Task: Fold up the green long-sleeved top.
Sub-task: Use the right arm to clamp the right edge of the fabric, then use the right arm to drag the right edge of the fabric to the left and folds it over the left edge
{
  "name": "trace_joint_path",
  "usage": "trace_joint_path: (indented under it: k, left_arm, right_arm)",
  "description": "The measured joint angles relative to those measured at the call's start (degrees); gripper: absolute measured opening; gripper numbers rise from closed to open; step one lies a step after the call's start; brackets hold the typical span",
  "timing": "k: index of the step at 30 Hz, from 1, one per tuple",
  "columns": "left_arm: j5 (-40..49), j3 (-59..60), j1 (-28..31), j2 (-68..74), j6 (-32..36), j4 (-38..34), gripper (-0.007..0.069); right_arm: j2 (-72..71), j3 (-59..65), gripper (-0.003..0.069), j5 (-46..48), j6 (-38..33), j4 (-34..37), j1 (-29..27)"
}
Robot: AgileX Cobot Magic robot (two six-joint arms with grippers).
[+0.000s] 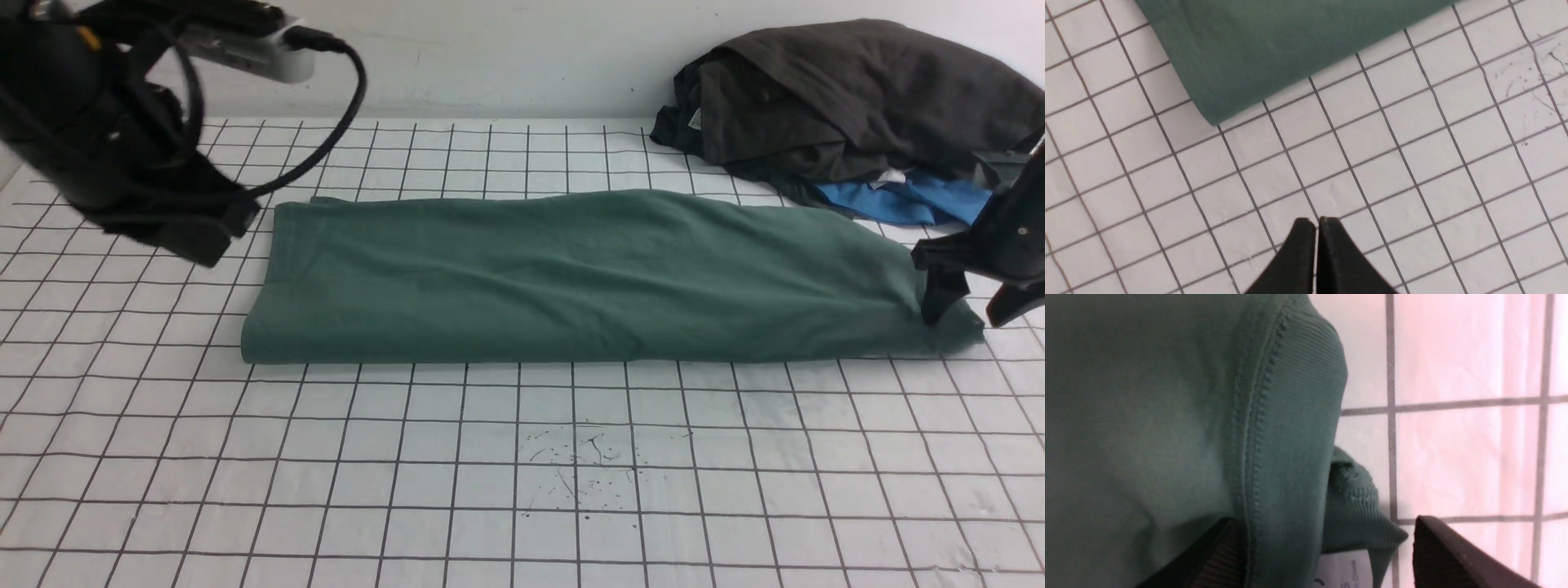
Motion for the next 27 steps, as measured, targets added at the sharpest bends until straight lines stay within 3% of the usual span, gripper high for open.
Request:
trace_joint_path:
  k: [2,6,11,13,22,24,27]
  left_arm:
    - [-1.75,4.08,0.00,-5.35,0.00,0.11,-0.0007]
    - [-5.95,12.21,0.00,-16.19,0.00,0.45,-0.0007]
    - [-8.09,22.58,0.00,-28.89,-0.44,2.76,-0.0007]
    - [-7.76,25.92,0.00,-30.89,-1.38,3.91,-0.0007]
    - [-10.30,38.93,0.00,-32.16,-7.53,5.79,-0.0007]
    - [-13.78,40.56,0.00,-32.16,-7.95,5.55,-0.0007]
    - [-19.71,41.43,0.00,-32.16,-8.14,4.18,-0.0007]
  right_arm:
    - [0.60,-0.19,0.0531,-0.04,0.61,0.68,-0.12]
    - [0.79,-0.47,0.0470,0.06,-0.14,2.08,-0.12]
    - [0.34,-0.64,0.0134,0.69,-3.19,5.06,-0.18]
    - [-0.84,-0.64,0.0071,1.11,-4.54,4.39,-0.13]
    - [-15.29,-1.37,0.0067,2.22,-2.26,0.16,0.99]
    - [-18.20,-1.54,0.0067,2.51,-1.53,1.35,3.29]
    - [-20.54,-1.79,0.0067,2.61,-1.31,5.85,11.91]
